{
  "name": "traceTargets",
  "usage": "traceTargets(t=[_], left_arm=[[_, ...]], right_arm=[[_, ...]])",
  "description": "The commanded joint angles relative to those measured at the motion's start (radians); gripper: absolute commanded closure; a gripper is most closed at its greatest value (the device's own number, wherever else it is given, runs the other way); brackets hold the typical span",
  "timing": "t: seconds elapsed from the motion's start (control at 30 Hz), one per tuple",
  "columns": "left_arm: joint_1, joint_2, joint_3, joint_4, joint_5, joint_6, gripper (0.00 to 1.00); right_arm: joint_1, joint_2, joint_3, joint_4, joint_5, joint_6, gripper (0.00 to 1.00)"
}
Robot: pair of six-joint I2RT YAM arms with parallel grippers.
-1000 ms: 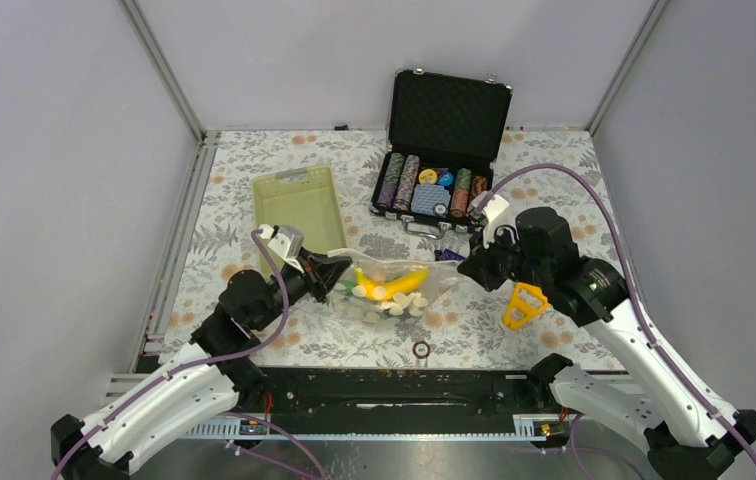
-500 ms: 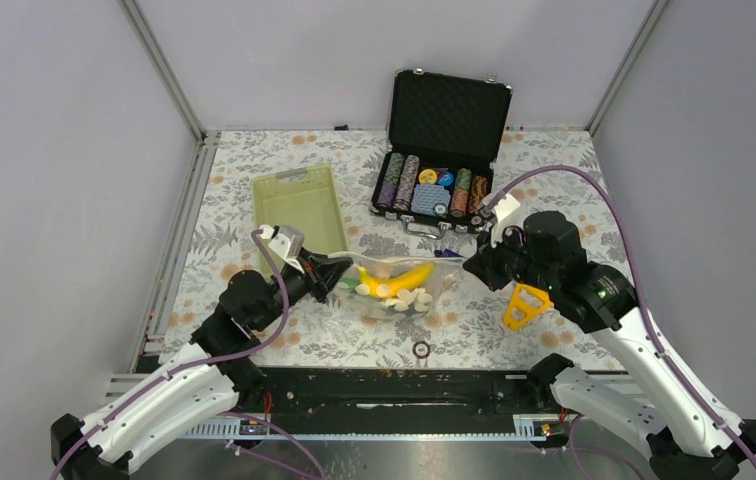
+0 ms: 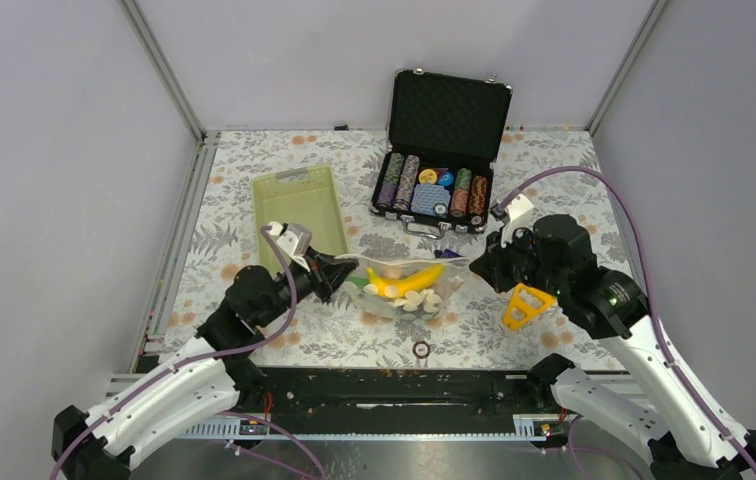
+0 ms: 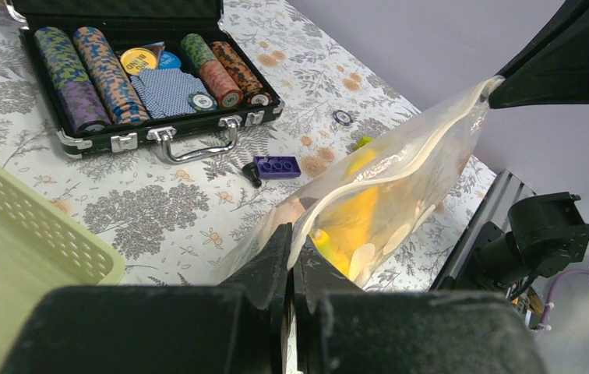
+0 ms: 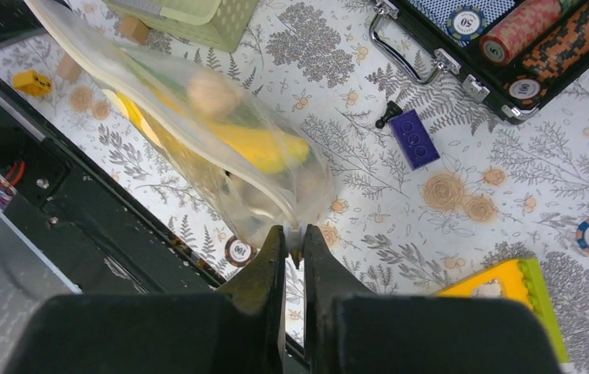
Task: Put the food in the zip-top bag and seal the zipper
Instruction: Zip the zipper food storage bag at the center of the board, then place the zipper food storage bag at the center of the board.
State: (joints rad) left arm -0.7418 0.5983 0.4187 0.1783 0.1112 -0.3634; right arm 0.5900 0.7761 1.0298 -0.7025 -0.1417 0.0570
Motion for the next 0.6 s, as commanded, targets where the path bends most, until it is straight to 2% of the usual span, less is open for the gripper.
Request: traceTargets(t=[0.0, 0.1, 0.27, 0.57], left_arm=[[0.017, 0.039, 0.048, 0.142, 0.076, -0.022, 1.00], [0.016, 0.090, 0.066, 0.200, 0.159, -0.064, 1.00], [0.015, 0.186, 0.094, 0.286, 0.249, -0.129, 1.00], [0.010, 0.329, 0.140, 0.377, 0.269, -0.244, 1.00]], right_arm=[[-0.019, 0.003, 0.084, -0.002, 0.011, 0.096, 1.00], [-0.018, 0.003, 0.112, -0.039, 0.063, 0.158, 1.00], [-0.019, 0.042, 0.175, -0.220, 0.354, 0.239, 1.00], [-0.019, 0.025, 0.137, -0.296, 0.492, 0.184, 0.99]])
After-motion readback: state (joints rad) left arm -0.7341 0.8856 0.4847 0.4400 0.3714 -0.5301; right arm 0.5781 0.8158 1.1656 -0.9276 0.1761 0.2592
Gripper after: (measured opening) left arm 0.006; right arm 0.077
